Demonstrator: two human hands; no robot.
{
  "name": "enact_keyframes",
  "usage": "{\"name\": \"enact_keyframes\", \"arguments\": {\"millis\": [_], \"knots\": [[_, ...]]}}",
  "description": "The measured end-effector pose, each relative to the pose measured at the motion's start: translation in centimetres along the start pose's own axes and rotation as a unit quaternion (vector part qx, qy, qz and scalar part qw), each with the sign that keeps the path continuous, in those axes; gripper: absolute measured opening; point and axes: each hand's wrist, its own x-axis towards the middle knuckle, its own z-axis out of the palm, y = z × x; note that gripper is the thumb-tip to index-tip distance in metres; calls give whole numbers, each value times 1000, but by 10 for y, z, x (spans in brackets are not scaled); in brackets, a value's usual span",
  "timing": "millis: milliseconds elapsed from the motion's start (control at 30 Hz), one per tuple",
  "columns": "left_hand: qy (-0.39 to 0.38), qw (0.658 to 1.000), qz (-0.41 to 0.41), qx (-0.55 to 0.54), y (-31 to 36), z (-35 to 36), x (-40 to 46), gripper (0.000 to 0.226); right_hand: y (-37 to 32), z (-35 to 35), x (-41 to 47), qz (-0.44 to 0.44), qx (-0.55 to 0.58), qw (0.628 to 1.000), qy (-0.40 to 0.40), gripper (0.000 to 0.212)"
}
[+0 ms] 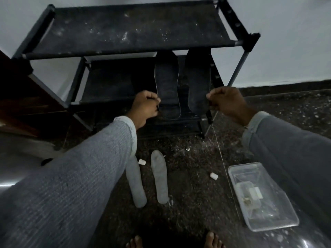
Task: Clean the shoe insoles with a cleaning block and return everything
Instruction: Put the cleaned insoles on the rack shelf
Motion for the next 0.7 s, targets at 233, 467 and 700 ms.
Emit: {"name": "enact_keyframes", "arguments": {"millis": [233, 467, 700], "knots": [[6, 1000, -10, -9, 15, 5, 61, 17, -8, 14, 63, 8, 11, 1000, 19, 26], [0, 1000, -4, 2, 23, 16, 87, 24, 0, 34, 98, -4, -81, 994, 71, 25], [18, 998, -16, -60, 16, 19, 100, 16, 13, 33, 104, -4, -109, 986, 126, 27]]}}
